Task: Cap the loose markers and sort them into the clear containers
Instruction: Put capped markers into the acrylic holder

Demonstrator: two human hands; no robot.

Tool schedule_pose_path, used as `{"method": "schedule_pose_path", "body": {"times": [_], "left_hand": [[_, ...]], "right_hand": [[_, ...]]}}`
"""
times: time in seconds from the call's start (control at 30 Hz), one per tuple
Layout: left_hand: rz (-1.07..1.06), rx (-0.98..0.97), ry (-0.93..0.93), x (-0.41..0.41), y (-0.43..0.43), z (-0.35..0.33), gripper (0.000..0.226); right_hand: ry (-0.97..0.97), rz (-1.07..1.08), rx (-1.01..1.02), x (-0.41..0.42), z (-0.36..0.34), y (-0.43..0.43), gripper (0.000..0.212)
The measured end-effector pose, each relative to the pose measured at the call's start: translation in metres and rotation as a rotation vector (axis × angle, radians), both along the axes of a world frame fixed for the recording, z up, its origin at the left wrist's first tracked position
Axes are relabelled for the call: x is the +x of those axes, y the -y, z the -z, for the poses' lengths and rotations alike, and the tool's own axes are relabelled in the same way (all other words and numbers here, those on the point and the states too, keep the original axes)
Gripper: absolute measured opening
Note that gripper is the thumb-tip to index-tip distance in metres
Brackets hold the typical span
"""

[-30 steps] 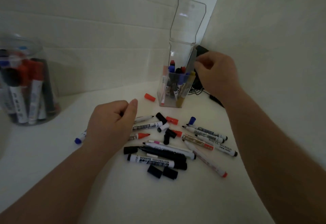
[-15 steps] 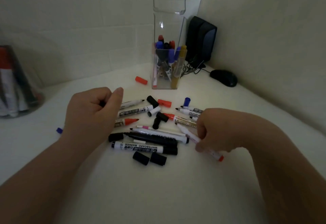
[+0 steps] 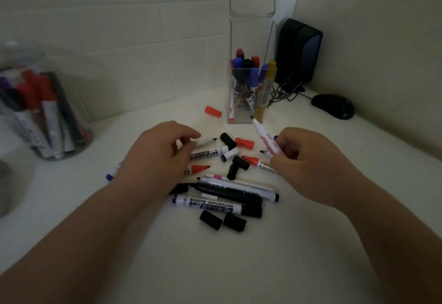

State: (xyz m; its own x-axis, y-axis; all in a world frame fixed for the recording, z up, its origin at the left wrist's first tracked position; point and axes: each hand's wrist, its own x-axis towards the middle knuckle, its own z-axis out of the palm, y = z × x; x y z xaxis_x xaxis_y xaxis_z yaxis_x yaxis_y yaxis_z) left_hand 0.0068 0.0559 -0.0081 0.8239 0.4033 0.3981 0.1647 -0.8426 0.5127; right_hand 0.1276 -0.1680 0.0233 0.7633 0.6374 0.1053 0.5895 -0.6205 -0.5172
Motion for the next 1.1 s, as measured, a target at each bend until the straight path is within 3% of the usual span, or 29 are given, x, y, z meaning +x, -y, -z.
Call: {"method": "schedule_pose_path", "body": {"times": [0.1,0.3,0.4,0.67,0.8,0.93,1.0,1.03,1.1], "left_hand": [[-0.041,0.001,0.097,-0.003,-0.010,-0.002,0.017],[-0.094,-0.108,0.106,0.000,-0.005,-0.005,0.015],[-0.075,-0.120,-0.018,0.025,-0.010,-0.019,0.013],[0.119,0.210,-0.535,0.136,-0.061,-0.012,0.043],[0.159,0.275,-0.573,0.151,-0.064,-0.006,0.037],[0.123,0.191,-0.569,0.137,-0.059,-0.020,0.027],[0.095,0.095,-0.482,0.112,-0.050,-0.035,0.023],[0.082,-0.028,-0.398,0.095,-0.044,-0.040,0.018],[0.085,-0.521,-0.171,0.059,-0.031,-0.043,0.015]], "right_hand": [[-0.009,0.030,0.098,0.000,0.004,-0.005,0.013],[-0.068,0.020,0.185,0.000,0.011,-0.012,0.016],[-0.072,0.044,0.190,0.002,0.013,-0.014,0.017],[-0.113,0.051,0.183,0.003,0.013,-0.012,0.014],[-0.136,0.014,0.189,0.005,0.016,-0.009,0.012],[-0.130,-0.017,0.214,0.008,0.017,-0.007,0.011],[-0.153,-0.059,0.295,0.007,0.016,-0.006,0.010],[-0.183,-0.083,0.356,0.005,0.015,-0.005,0.013],[-0.255,-0.128,0.475,0.001,0.014,-0.004,0.022]]}}
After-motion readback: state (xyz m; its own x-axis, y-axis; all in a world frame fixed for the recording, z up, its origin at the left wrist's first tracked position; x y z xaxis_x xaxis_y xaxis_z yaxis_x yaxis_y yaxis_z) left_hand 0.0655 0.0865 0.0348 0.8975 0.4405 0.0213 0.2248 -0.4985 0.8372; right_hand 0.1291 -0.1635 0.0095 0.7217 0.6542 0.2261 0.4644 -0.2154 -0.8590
